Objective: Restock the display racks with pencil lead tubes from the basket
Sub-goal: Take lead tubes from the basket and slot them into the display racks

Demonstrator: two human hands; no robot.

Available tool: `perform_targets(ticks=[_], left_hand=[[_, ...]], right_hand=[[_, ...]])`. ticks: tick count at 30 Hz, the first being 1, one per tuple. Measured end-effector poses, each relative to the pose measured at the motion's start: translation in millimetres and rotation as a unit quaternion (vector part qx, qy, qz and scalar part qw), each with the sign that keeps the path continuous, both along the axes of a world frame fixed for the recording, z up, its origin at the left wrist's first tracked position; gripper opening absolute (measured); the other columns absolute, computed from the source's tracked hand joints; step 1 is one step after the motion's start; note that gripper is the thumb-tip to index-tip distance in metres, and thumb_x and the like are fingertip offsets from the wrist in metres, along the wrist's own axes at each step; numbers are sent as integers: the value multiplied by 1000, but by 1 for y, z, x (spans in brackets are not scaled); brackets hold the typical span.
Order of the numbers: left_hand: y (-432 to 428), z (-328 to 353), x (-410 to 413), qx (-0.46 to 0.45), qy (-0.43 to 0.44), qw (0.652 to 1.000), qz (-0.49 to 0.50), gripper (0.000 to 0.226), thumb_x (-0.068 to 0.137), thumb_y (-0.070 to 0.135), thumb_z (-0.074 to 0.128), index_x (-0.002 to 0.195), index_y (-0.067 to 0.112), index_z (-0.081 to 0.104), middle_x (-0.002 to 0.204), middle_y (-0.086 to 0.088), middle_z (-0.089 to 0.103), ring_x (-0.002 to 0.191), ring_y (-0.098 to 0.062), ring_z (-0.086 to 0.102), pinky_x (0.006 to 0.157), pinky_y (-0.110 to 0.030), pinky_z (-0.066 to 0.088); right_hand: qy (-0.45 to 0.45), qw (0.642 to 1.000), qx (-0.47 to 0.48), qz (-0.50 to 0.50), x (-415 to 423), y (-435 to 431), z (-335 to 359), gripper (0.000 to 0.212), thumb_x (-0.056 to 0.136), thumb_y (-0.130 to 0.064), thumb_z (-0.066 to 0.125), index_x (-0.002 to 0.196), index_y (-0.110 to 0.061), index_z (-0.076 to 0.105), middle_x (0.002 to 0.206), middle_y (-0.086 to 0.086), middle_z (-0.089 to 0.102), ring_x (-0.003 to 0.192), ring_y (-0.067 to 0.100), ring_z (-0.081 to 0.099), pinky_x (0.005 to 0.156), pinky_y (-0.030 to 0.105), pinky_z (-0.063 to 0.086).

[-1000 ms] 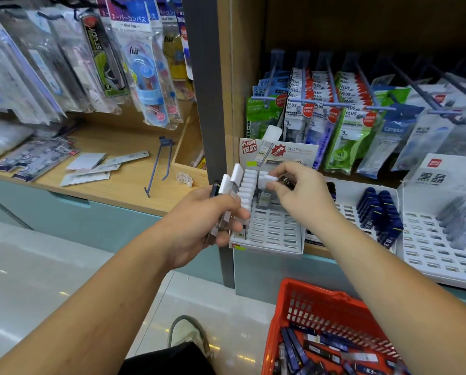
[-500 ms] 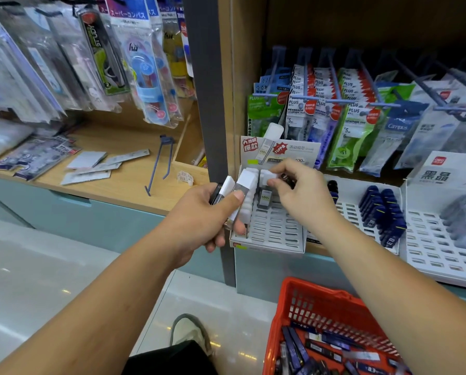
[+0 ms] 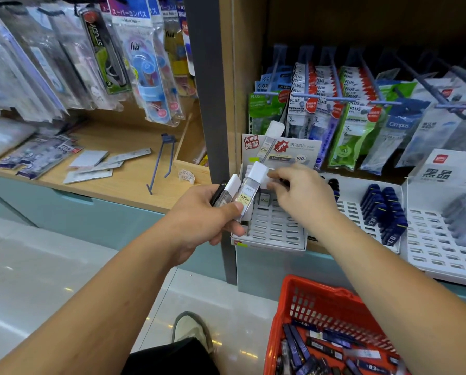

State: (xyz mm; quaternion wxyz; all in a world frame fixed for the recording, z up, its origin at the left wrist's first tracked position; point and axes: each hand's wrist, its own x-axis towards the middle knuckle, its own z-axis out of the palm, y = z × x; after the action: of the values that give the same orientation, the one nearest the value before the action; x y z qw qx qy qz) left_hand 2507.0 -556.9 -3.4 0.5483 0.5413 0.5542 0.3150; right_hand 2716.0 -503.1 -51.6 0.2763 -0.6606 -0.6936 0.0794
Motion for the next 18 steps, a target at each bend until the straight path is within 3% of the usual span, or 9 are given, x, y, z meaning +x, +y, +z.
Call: perform_targets(ticks=[2, 4, 5, 6, 7, 10, 13, 16, 18], left_hand=[[2, -2, -1, 4, 4, 1000, 4, 10, 102, 14, 65, 110, 10, 69, 91, -14, 76, 63, -13, 67, 42, -24, 34], [3, -3, -1, 3, 6, 1000, 4, 10, 101, 15, 66, 108, 10, 71, 82, -10, 75, 56, -11, 60, 43, -24, 33], [3, -4, -1, 4, 3, 1000, 1, 9, 100, 15, 67, 106, 10, 71, 75, -7, 72, 53, -10, 56, 43, -23, 32], [4, -4, 0, 6, -2, 1000, -2, 9, 100, 15, 67, 105, 9, 72, 69, -5, 69, 52, -11, 53, 43, -23, 31], [3, -5, 1, 11, -3, 1000, -6, 9, 100, 16, 68, 103, 9, 72, 67, -6, 66, 51, -13, 50, 42, -23, 31], [2, -5, 4, 20, 16, 1000, -18, 13, 101, 25, 66, 103, 13, 73, 80, -13, 72, 51, -16, 51, 41, -24, 32], [1, -4, 6, -8, 16, 1000, -1, 26, 102, 38, 62, 94, 14, 65, 76, -9, 66, 45, -14, 40, 41, -21, 26], [3, 1, 5, -65, -24, 997, 37, 21, 103, 33, 56, 95, 14, 57, 66, -4, 52, 45, -12, 29, 44, -21, 17], [4, 4, 5, -91, -59, 993, 46, 15, 101, 26, 49, 98, 13, 56, 65, -3, 50, 47, -14, 28, 46, -22, 14]], right_hand=[[62, 998, 0, 12, 1, -4, 1, 32, 98, -30, 64, 130, -33, 70, 118, -7, 67, 110, 17, 60, 86, 34, 53], [257, 966, 0, 20, 2, -7, 7, 32, 98, -23, 66, 129, -28, 71, 117, -7, 72, 100, 7, 66, 88, 28, 55], [366, 930, -27, 23, 2, -10, 13, 26, 99, -23, 67, 124, -25, 74, 112, -4, 76, 82, 4, 68, 74, 24, 56], [455, 888, -69, 28, 1, -13, 19, 20, 99, -24, 68, 117, -22, 76, 103, 1, 78, 59, 5, 60, 54, 23, 48], [506, 856, -102, 36, 0, -15, 23, 15, 98, -24, 70, 110, -20, 77, 93, 6, 78, 44, 10, 46, 45, 23, 34], [541, 832, -117, 44, -3, -19, 26, 5, 94, -16, 74, 99, -16, 77, 70, 13, 65, 40, 15, 28, 49, 26, 20], [553, 830, -67, -17, 6, -15, 30, 4, 96, -14, 71, 95, -18, 71, 80, 15, 62, 41, 13, 34, 46, 23, 26], [399, 915, 20, -53, 20, -11, 27, 11, 95, -18, 72, 89, -26, 70, 88, -9, 70, 65, 0, 59, 60, 16, 46], [343, 939, 20, -19, 17, -14, 20, 12, 94, -15, 73, 89, -26, 69, 91, -11, 71, 78, -6, 61, 68, 7, 44]])
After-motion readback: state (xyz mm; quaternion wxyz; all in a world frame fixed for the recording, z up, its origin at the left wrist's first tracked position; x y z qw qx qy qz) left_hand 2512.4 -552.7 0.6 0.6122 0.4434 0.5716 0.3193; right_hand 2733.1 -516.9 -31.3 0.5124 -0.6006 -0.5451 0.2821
